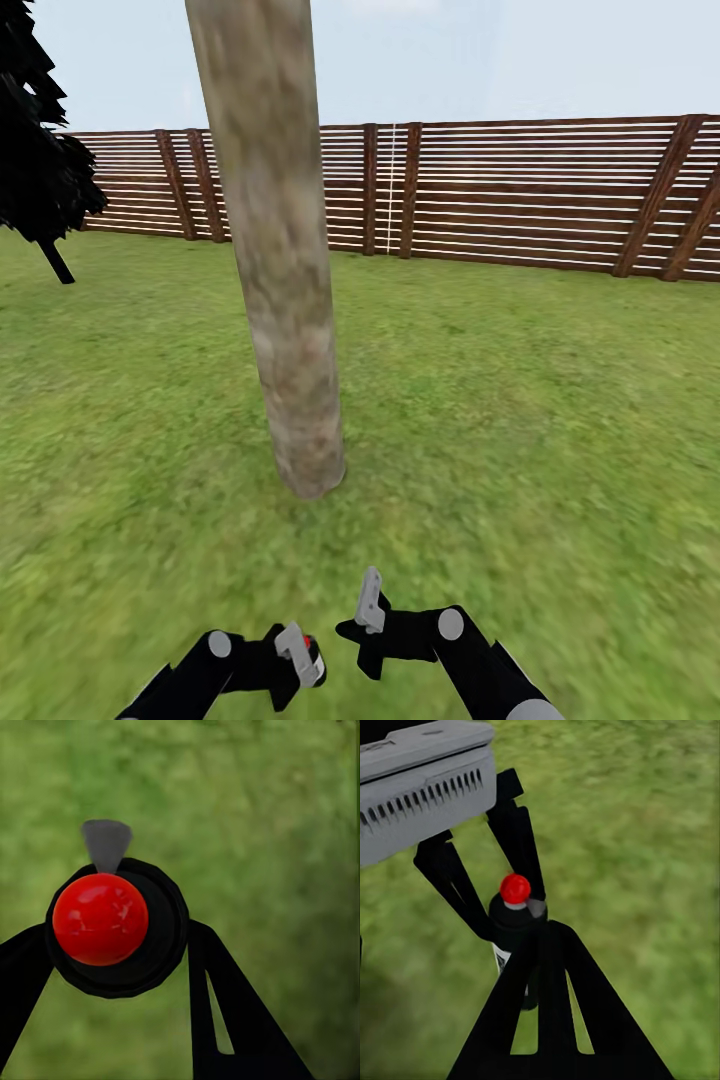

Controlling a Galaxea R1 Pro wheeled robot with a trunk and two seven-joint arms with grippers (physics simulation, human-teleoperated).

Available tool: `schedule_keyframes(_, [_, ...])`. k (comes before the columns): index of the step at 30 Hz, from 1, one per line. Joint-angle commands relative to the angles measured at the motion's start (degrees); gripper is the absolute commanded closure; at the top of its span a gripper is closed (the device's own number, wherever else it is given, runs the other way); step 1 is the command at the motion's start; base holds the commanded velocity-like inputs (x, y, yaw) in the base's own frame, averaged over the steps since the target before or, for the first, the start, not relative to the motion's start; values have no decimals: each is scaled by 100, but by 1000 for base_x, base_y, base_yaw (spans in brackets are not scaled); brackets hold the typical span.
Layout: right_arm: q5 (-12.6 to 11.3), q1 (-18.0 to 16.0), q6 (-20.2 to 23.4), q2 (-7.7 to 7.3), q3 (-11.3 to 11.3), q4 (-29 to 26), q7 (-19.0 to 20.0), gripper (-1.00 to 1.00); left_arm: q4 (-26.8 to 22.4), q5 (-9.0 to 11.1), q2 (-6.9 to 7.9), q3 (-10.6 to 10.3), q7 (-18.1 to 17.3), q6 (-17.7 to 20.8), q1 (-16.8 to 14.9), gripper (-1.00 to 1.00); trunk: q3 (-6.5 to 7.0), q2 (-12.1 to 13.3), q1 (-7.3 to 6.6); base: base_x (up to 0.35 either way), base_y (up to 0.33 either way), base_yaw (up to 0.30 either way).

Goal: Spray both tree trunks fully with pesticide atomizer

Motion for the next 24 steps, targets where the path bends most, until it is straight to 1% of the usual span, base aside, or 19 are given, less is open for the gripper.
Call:
schedule_keyframes(1, [0, 0, 0, 0, 0, 0, -1, 100, -3, -1, -6, 0, 1, -3, -2, 100, 0, 0, 0, 0, 0, 0])
schedule_keyframes(8, [7, 0, 0, -1, 0, 1, -1, 100, -9, 6, -12, 0, -13, -10, -4, 100, 0, 0, 0, 0, 0, 0])
schedule_keyframes(10, [8, 0, 0, -1, 0, 0, -1, 100, -12, 6, -11, 3, -93, -11, -4, 100, 0, 0, 0, 0, 0, 0])
schedule_keyframes(11, [8, 0, 0, -1, 0, 0, -1, 100, -15, 8, -10, 7, -230, -7, -5, 100, 0, 0, 0, 0, 0, 0])
schedule_keyframes(12, [9, 0, 0, -1, 0, 0, -1, 100, -32, 11, -10, 10, -294, -6, -5, 100, 0, 0, 0, 0, 0, 0])
schedule_keyframes(14, [9, 0, 0, -1, 0, 0, -1, 100, -115, 18, -5, 16, -345, -5, -6, 100, 0, 0, 0, 0, 0, 0])
schedule_keyframes(24, [9, 0, -8, -9, 0, 5, -1, 100, -172, 41, -39, 27, -386, -21, -1, 100, 0, 0, 0, 0, 0, 0])
